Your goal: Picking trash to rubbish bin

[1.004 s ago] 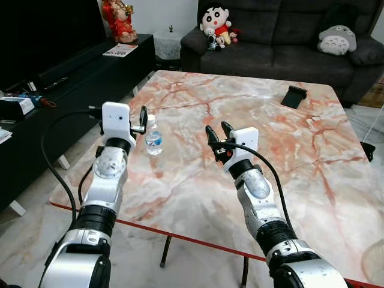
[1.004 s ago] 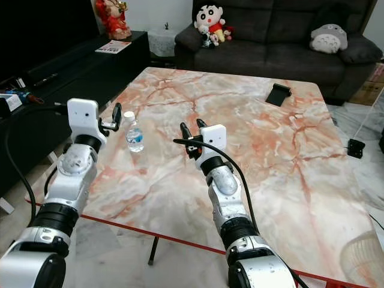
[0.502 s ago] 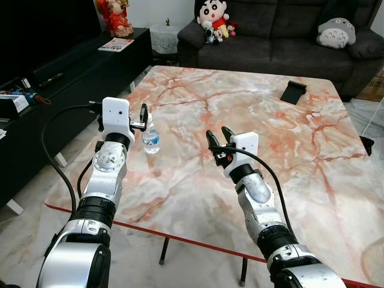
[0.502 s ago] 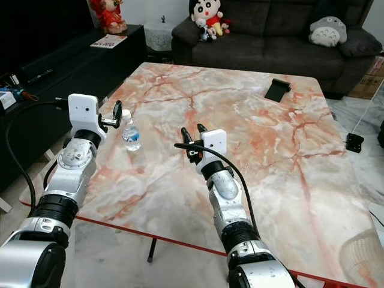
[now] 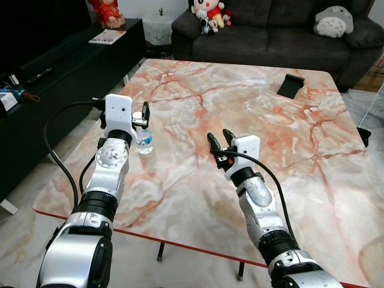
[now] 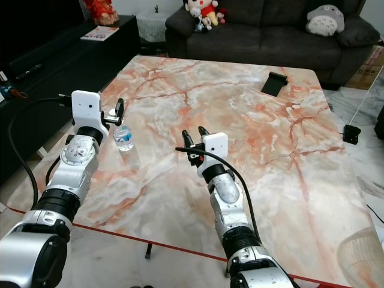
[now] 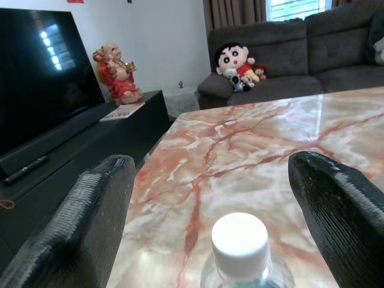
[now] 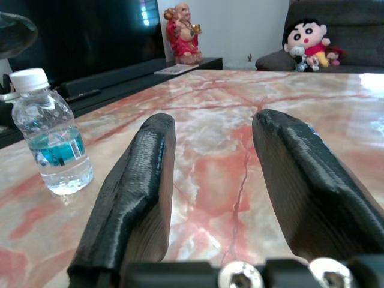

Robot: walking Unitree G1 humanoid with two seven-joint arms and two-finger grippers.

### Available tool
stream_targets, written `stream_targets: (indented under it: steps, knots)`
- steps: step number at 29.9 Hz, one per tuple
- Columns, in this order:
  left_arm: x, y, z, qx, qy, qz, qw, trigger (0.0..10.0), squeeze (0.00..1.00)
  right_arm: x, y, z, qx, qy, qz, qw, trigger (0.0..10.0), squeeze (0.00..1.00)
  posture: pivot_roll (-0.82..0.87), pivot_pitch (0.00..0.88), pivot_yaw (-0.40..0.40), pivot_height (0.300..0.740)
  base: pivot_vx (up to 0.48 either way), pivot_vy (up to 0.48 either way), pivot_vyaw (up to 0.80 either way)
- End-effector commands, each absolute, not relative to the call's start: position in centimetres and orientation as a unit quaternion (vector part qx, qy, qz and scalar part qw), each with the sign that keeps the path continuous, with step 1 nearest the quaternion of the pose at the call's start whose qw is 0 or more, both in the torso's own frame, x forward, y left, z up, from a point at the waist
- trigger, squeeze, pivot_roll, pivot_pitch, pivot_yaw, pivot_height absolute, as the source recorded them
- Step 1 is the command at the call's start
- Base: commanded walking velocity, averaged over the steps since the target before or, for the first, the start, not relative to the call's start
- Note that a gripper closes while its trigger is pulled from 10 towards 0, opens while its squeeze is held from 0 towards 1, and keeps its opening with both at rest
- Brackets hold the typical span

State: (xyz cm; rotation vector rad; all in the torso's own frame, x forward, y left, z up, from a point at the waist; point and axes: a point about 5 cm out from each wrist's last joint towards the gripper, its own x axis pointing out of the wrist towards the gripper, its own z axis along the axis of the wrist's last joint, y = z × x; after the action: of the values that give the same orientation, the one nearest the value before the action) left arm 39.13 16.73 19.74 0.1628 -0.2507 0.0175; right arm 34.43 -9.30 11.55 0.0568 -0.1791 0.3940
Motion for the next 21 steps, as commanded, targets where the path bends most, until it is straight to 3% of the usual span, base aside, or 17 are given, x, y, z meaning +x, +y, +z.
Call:
stream_targets:
  steps: [1,16,17,18,21]
  knots:
    - [39.5,17.0,20.1,0.095,-0.118,0.015,0.988,10.0,0.00,34.2,-9.1,11.6,0.025,-0.092,0.202,0.975,10.0,0.00,0.01,0.101,0.021,0.740,0.000,0.000,0.00]
    - [40.0,16.9,19.4,0.098,-0.079,0.017,0.992,10.0,0.00,33.9,-8.9,11.6,0.023,-0.089,0.207,0.974,10.0,0.00,0.00,0.101,0.019,0.740,0.000,0.000,0.00]
    - [40.0,16.7,19.1,0.095,-0.073,0.013,0.993,7.0,0.00,34.0,-9.0,11.6,0.023,-0.089,0.208,0.974,10.0,0.00,0.00,0.095,0.015,0.740,0.000,0.000,0.00]
    - [39.9,16.7,18.9,0.091,-0.067,0.012,0.994,4.9,0.00,34.0,-9.0,11.7,0.023,-0.088,0.208,0.974,10.0,0.00,0.00,0.095,0.015,0.740,0.000,0.000,0.00]
    - [39.9,16.6,18.6,0.090,-0.059,0.011,0.994,4.9,0.00,34.0,-8.9,11.7,0.023,-0.088,0.209,0.974,10.0,0.00,0.00,0.091,0.014,0.740,0.000,0.000,0.00]
